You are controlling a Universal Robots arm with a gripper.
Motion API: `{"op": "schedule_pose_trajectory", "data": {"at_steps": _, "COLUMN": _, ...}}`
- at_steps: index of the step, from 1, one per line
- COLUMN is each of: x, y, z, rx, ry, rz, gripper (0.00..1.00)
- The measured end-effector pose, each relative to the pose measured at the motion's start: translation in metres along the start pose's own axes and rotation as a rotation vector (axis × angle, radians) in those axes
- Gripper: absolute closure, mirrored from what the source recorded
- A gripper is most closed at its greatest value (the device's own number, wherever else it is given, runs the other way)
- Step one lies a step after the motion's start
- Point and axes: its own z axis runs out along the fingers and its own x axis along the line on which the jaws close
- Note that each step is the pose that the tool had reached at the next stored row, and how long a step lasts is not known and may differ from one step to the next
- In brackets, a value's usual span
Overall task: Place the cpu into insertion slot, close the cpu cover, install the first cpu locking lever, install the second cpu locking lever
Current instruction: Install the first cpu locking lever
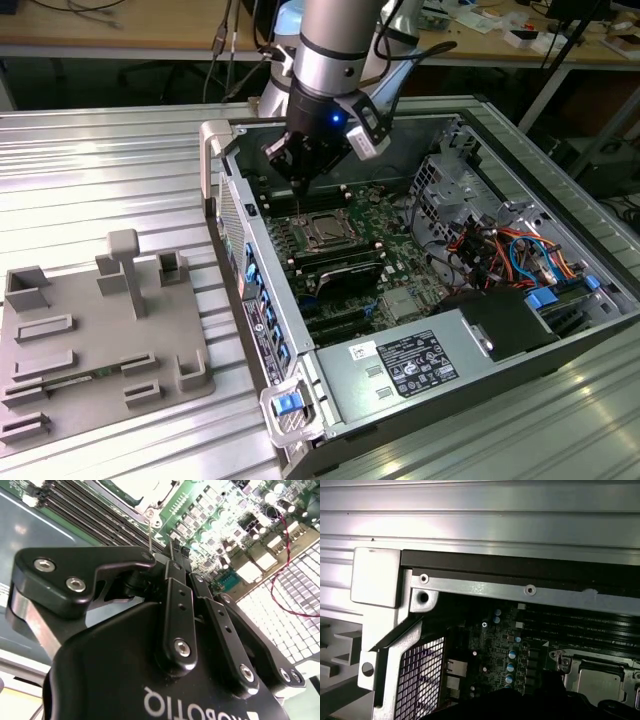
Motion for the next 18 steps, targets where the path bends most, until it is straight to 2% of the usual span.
{"op": "schedule_pose_trajectory", "data": {"at_steps": 2, "x": -0.0034, "y": 0.0001, "z": 0.0001, "rx": 0.0001, "ry": 0.0, "rz": 0.0, "gripper": 0.89}}
{"op": "schedule_pose_trajectory", "data": {"at_steps": 4, "x": -0.0036, "y": 0.0003, "z": 0.0004, "rx": -0.0002, "ry": -0.0002, "rz": 0.0, "gripper": 0.89}}
{"op": "schedule_pose_trajectory", "data": {"at_steps": 6, "x": 0.0004, "y": -0.0009, "z": 0.0005, "rx": -0.0009, "ry": -0.0001, "rz": -0.003, "gripper": 0.89}}
{"op": "schedule_pose_trajectory", "data": {"at_steps": 9, "x": 0.0029, "y": -0.003, "z": 0.001, "rx": -0.0009, "ry": -0.0002, "rz": -0.004, "gripper": 0.89}}
{"op": "schedule_pose_trajectory", "data": {"at_steps": 12, "x": 0.0097, "y": -0.002, "z": 0.0023, "rx": -0.001, "ry": -0.0002, "rz": -0.005, "gripper": 0.89}}
{"op": "schedule_pose_trajectory", "data": {"at_steps": 15, "x": 0.0103, "y": 0.003, "z": 0.0044, "rx": -0.0004, "ry": 0.0, "rz": -0.005, "gripper": 0.89}}
{"op": "schedule_pose_trajectory", "data": {"at_steps": 18, "x": 0.0092, "y": 0.012, "z": 0.0066, "rx": 0.001, "ry": 0.0, "rz": -0.005, "gripper": 0.89}}
